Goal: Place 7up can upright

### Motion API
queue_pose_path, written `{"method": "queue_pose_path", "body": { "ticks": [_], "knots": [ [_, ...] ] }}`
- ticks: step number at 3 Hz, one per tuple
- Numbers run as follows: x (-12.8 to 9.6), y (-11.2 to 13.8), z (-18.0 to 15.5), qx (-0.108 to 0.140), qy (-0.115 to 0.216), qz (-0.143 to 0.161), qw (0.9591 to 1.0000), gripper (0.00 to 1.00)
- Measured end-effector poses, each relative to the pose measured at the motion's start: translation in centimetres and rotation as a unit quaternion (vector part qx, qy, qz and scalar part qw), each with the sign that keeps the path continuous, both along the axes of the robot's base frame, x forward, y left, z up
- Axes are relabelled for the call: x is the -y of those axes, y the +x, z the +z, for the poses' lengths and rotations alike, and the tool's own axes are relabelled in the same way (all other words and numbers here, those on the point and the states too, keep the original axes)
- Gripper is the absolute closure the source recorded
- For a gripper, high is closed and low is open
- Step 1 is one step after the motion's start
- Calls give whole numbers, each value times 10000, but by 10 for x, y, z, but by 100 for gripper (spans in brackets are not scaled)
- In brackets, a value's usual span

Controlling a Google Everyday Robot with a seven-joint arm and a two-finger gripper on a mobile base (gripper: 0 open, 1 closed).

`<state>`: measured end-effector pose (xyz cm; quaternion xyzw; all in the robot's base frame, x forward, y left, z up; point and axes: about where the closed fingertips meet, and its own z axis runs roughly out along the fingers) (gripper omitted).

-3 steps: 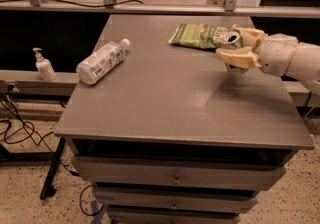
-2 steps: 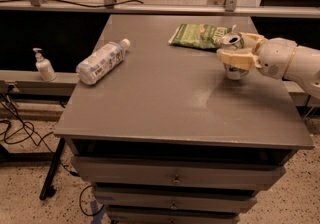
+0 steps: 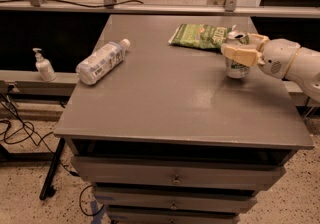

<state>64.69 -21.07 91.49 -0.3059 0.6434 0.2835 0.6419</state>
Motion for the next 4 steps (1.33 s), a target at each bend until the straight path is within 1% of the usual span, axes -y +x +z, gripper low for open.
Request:
{"method": "queue_pose_path", "body": {
  "ticks": [1, 2, 3, 4],
  "knots": [
    [12, -2, 4, 132, 259, 93, 9995, 100],
    [21, -6, 2, 354, 293, 368, 9983, 100],
    [25, -10, -3, 474, 159, 552, 9972, 82],
    [28, -11, -8, 528, 90, 660, 9964, 59]
  ]
}}
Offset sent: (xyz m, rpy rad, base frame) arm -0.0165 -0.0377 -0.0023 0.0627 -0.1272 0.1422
